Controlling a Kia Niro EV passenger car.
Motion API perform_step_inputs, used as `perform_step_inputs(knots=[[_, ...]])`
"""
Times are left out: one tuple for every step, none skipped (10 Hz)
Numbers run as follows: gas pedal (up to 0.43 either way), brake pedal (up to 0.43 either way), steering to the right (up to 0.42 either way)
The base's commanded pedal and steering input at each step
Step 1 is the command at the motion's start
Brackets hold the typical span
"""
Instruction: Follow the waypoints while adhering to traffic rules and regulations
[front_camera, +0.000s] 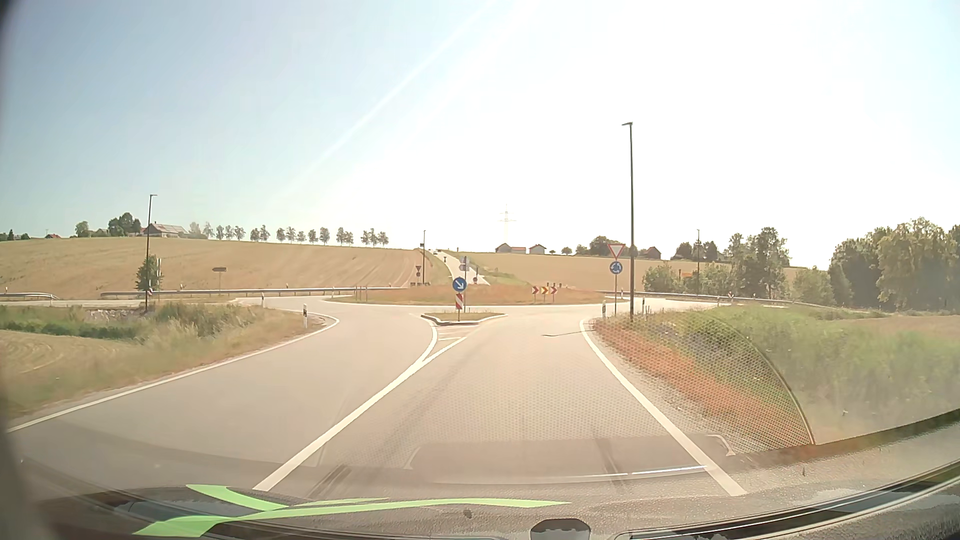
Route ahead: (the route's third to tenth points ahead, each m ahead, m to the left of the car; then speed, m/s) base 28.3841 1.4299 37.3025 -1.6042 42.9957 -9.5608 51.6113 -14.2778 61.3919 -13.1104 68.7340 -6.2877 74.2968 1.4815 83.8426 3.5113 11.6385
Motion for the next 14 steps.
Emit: perform_step_inputs(knots=[[0.000,0.262,-0.002],[0.000,0.262,-0.003],[0.000,0.256,-0.002],[0.000,0.250,0.000],[0.000,0.238,0.005],[0.000,0.238,0.009],[0.000,0.232,0.014],[0.000,0.232,0.015],[0.000,0.226,0.015],[0.000,0.220,0.018],[0.000,0.213,0.027],[0.000,0.201,0.033],[0.000,0.189,0.039],[0.000,0.177,0.044]])
